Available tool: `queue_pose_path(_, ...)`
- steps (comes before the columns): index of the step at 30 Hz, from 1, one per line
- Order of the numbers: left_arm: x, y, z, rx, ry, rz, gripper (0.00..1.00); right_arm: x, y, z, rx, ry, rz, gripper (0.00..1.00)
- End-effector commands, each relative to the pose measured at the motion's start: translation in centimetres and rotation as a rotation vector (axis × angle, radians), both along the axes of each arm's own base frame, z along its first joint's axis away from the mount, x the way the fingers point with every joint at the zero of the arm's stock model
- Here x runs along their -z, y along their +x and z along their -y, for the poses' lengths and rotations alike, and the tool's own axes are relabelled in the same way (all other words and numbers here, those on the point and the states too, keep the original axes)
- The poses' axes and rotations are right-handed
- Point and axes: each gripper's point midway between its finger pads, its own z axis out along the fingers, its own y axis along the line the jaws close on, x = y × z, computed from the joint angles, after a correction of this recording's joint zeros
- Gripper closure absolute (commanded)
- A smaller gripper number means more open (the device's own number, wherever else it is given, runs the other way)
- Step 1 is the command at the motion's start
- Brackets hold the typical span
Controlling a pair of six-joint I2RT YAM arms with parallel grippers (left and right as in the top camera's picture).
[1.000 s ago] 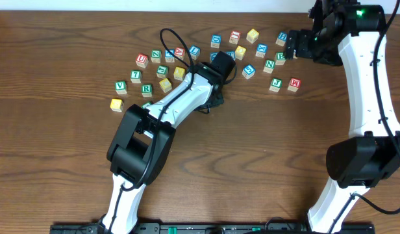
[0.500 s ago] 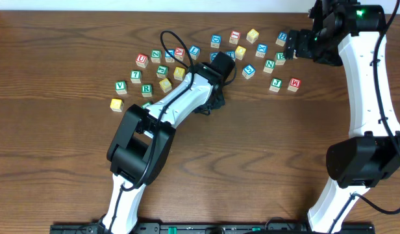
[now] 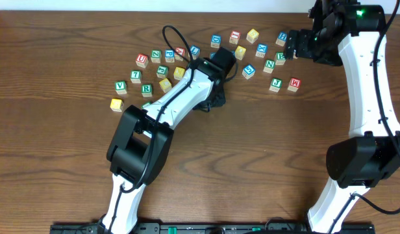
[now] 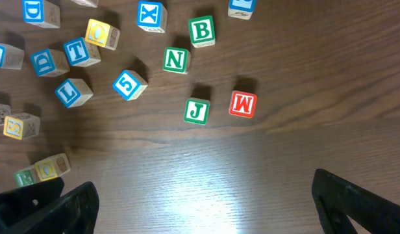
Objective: Spell out ROBOT
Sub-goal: 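Open the left gripper and lift it away from the blocks, then lower the right gripper over the green B block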
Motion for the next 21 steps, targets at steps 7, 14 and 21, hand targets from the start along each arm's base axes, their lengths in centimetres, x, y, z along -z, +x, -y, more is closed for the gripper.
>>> queue_pose_path(7, -13.0, 2.3, -1.9, 0.061, -0.041, 0.3, 0.47, 0.2, 0.7, -0.1, -0.008, 0.001, 0.012, 0.01)
queue_pose_path(14, -19.0, 3.2, -6.8, 0.034, -0.053, 0.425, 0.46, 0.1, 1.1, -0.1, -0.008, 0.002, 0.03, 0.01)
queue_pose_path(21, -19.7, 3.5, -13.2, -0.033, 0.012, 0.405, 0.46, -0.3, 2.0, -0.2, 0.005, 0.008, 0.07, 0.01)
